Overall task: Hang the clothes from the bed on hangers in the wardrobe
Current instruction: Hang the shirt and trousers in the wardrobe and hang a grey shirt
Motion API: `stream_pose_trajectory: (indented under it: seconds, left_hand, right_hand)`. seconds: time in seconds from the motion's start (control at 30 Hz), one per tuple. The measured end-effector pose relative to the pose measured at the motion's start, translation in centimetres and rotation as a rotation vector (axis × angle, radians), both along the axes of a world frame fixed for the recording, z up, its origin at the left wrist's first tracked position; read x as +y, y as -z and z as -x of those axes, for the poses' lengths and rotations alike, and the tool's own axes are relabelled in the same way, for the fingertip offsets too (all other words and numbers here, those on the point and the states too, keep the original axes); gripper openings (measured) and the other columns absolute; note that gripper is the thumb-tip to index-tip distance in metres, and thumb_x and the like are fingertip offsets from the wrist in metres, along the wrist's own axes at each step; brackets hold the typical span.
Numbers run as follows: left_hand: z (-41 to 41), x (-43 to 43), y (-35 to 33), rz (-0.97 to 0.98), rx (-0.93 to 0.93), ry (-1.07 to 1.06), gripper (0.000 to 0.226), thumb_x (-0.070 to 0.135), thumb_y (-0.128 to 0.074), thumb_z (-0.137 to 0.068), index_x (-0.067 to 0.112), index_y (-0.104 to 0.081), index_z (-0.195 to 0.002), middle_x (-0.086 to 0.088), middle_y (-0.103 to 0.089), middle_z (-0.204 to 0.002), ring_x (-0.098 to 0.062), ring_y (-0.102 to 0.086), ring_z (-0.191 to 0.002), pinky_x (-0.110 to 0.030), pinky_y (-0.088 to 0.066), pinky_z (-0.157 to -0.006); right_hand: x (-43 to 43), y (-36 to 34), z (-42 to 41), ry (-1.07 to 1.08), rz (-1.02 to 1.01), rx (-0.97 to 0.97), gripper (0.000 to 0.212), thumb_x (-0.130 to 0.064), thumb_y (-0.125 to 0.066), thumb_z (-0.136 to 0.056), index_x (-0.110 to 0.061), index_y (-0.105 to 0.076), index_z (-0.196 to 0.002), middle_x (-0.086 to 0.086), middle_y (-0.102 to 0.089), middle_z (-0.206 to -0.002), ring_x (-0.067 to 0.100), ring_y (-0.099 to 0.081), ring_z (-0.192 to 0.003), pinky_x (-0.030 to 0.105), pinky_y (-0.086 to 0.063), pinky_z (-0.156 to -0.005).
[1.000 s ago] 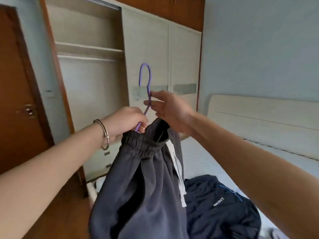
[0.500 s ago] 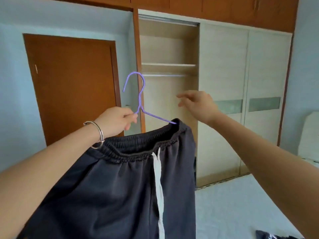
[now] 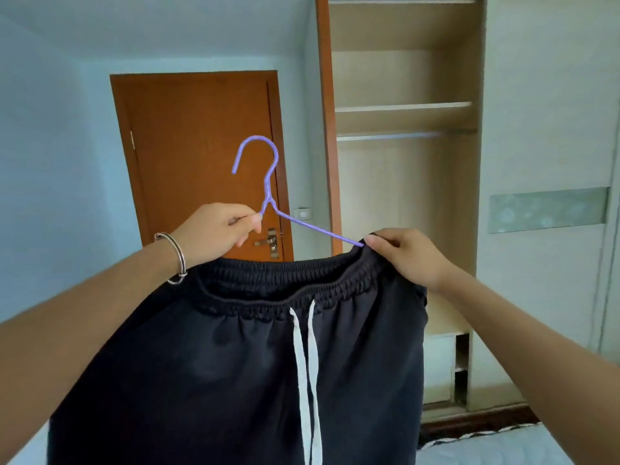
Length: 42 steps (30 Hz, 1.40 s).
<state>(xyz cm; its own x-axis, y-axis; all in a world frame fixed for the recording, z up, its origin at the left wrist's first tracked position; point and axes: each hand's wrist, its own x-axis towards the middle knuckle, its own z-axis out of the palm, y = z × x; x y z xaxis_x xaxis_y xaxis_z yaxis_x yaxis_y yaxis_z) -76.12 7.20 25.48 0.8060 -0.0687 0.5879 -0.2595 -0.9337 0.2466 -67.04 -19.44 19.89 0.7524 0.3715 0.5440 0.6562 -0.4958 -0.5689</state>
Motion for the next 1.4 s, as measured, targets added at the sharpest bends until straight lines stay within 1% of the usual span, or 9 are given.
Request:
stream_pose_trajectory:
  seconds: [0.27, 0.47, 0.67, 0.83, 0.9, 0.97, 1.1, 1.23, 1.4]
  left_hand:
    - [-13.6, 1.8, -2.8, 0.018, -0.044, -0.011, 0.03, 0.029, -0.035, -0.097, 0.025, -0.057, -0.075, 0.007, -0.051, -0.058, -0.001, -0.043, -0.042, -0.01, -0.034, -0.051]
    - [-23.7, 2.0, 0.5, 0.163, 0.001, 0.14, 0.031, 0.027, -0.038, -0.096, 0.032, -0.057, -0.071, 0.008, -0.048, -0.057, 0.0, -0.041, -0.043, -0.004, -0.035, -0.047]
    - [-34.9, 1.8, 2.0, 0.193, 0.054, 0.321, 0.028, 0.033, -0.043, -0.094, 0.026, -0.067, -0.081, 0.0, -0.059, -0.066, -0.027, -0.053, -0.069, -0.035, -0.05, -0.076]
    - [-44.4, 3.6, 2.3, 0.141, -0.21, 0.487, 0.03, 0.027, -0.048, -0.093, 0.016, -0.061, -0.117, 0.006, -0.049, -0.108, -0.001, -0.049, -0.085, 0.007, -0.03, -0.076]
    - [-47.6, 4.2, 3.6, 0.01, -0.214, 0.612, 0.043, 0.047, -0.047, -0.087, 0.022, -0.057, -0.121, 0.012, -0.046, -0.11, -0.002, -0.05, -0.09, 0.0, -0.033, -0.081]
    - [-50.8, 4.2, 5.2, -0.338, -0.083, 0.57, 0.061, 0.066, -0.038, -0.079, 0.032, -0.047, -0.129, 0.016, -0.052, -0.115, -0.004, -0.052, -0.091, -0.016, -0.04, -0.079]
    - [-58.4, 2.7, 6.6, -0.693, -0.071, 0.464, 0.051, 0.056, -0.034, -0.089, 0.034, -0.036, -0.135, 0.011, -0.041, -0.136, -0.015, -0.05, -0.113, -0.032, -0.048, -0.085]
    - [-64.4, -1.7, 6.4, -0.679, -0.03, 0.567, 0.038, 0.043, -0.029, -0.096, 0.026, -0.043, -0.126, 0.004, -0.042, -0.129, -0.021, -0.056, -0.101, -0.034, -0.048, -0.073]
    - [-69.6, -7.2, 4.4, -0.438, -0.057, 0.685, 0.03, 0.03, -0.037, -0.096, 0.01, -0.056, -0.108, -0.003, -0.052, -0.088, -0.019, -0.047, -0.082, -0.029, -0.037, -0.074]
  right_hand:
    - [5.0, -4.3, -12.7, -0.036, -0.095, -0.206, 0.029, -0.03, -0.049, -0.094, -0.01, -0.069, -0.091, 0.005, -0.064, -0.076, 0.015, -0.052, -0.071, 0.005, -0.036, -0.06]
    - [5.2, -3.7, -20.6, -0.047, 0.242, -0.133, 0.036, -0.038, -0.05, -0.091, -0.005, -0.062, -0.099, 0.013, -0.065, -0.092, 0.028, -0.058, -0.086, 0.03, -0.044, -0.074]
    - [9.2, -4.3, -28.4, 0.106, 0.348, -0.191, 0.031, -0.033, -0.041, -0.096, -0.014, -0.063, -0.086, -0.007, -0.055, -0.061, 0.004, -0.05, -0.054, 0.027, -0.038, -0.063]
    - [9.4, -4.2, -36.1, 0.345, 0.292, -0.16, 0.019, -0.03, -0.048, -0.094, -0.023, -0.059, -0.08, -0.003, -0.054, -0.059, 0.006, -0.047, -0.055, 0.028, -0.039, -0.062]
    - [8.5, -4.4, -38.7, 0.444, 0.262, -0.126, 0.021, -0.028, -0.05, -0.093, -0.026, -0.055, -0.073, -0.006, -0.053, -0.058, 0.005, -0.046, -0.055, 0.026, -0.038, -0.06]
    - [7.5, -5.0, -40.6, 0.544, 0.26, -0.11, 0.031, -0.026, -0.05, -0.093, -0.03, -0.048, -0.062, -0.009, -0.053, -0.057, 0.002, -0.046, -0.052, 0.014, -0.038, -0.054]
    - [5.2, -5.7, -42.9, 0.689, 0.285, -0.079, 0.032, -0.023, -0.051, -0.093, -0.021, -0.051, -0.061, -0.007, -0.054, -0.061, 0.004, -0.046, -0.053, 0.01, -0.034, -0.052]
    - [2.9, -5.9, -44.3, 0.766, 0.277, -0.055, 0.021, -0.024, -0.049, -0.094, -0.016, -0.062, -0.08, -0.004, -0.054, -0.062, 0.009, -0.044, -0.053, 0.017, -0.031, -0.053]
    - [-1.1, -6.7, -44.2, 0.839, 0.282, -0.008, 0.02, -0.026, -0.044, -0.095, -0.025, -0.063, -0.102, -0.005, -0.049, -0.062, 0.006, -0.045, -0.055, 0.018, -0.035, -0.057]
